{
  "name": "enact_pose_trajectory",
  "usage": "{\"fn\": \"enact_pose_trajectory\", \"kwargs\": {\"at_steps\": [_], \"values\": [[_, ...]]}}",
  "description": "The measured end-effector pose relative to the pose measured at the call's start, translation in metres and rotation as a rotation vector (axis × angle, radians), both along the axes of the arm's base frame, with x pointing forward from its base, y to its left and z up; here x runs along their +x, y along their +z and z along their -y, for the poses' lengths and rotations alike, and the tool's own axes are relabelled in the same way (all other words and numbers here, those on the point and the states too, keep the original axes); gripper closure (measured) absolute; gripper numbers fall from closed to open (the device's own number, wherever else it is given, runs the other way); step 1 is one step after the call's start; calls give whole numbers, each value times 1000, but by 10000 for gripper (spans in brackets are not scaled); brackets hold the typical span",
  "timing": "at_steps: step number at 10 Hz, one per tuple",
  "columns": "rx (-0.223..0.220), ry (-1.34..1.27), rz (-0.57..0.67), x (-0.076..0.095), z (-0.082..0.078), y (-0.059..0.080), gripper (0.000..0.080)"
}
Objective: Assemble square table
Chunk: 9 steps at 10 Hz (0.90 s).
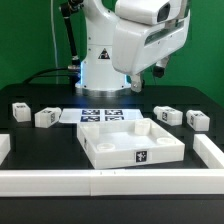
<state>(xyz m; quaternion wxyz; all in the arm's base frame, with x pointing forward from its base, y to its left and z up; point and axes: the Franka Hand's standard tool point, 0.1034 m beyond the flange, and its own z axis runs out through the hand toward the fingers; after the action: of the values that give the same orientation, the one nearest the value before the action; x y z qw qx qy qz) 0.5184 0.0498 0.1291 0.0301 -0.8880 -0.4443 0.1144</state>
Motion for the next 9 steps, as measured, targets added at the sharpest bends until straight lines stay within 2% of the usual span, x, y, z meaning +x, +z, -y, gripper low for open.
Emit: {"fn": "enact_pose_trajectory", "kwargs": {"at_steps": [7, 8, 9], "values": [[1, 3, 0, 0, 0, 0, 150], [9, 39, 2, -3, 3, -1, 150], [18, 85, -1, -21, 11, -2, 150]]}}
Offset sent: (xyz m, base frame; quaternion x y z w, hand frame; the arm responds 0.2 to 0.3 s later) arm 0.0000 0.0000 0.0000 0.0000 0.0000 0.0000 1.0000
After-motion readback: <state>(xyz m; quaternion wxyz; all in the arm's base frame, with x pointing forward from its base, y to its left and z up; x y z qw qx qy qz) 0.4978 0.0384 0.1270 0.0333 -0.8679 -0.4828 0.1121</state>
